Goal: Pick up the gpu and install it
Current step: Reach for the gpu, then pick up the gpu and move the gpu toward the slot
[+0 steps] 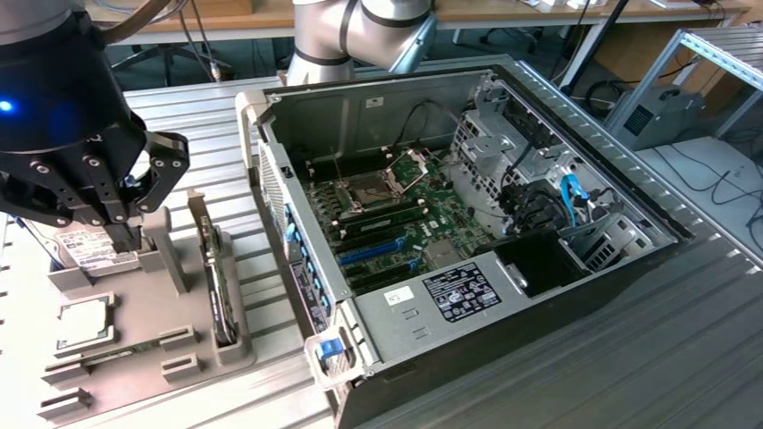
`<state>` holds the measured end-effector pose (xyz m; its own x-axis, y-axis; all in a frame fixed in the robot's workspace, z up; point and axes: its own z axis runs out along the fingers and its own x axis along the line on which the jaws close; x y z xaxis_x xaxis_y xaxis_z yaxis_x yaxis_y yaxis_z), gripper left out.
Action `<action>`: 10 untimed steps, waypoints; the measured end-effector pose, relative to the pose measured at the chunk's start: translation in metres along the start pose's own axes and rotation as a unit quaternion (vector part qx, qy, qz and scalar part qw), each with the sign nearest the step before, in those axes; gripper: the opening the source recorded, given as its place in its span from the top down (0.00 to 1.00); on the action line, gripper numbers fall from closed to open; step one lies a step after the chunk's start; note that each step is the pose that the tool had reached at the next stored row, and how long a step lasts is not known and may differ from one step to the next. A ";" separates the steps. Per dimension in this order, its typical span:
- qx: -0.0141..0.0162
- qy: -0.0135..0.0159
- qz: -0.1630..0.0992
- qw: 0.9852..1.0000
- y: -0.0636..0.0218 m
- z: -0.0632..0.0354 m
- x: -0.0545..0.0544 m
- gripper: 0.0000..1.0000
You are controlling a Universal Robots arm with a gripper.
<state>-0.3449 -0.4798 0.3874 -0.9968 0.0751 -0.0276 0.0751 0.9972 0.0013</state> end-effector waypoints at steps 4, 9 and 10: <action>0.000 0.000 0.000 1.000 -0.0001 0.0001 0.000 0.89; 0.000 0.000 0.000 1.000 -0.0001 0.0001 0.000 0.89; 0.000 0.000 0.000 1.000 -0.0001 0.0001 0.000 0.89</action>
<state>-0.3447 -0.4799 0.3873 -0.9968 0.0751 -0.0278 0.0751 0.9972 0.0014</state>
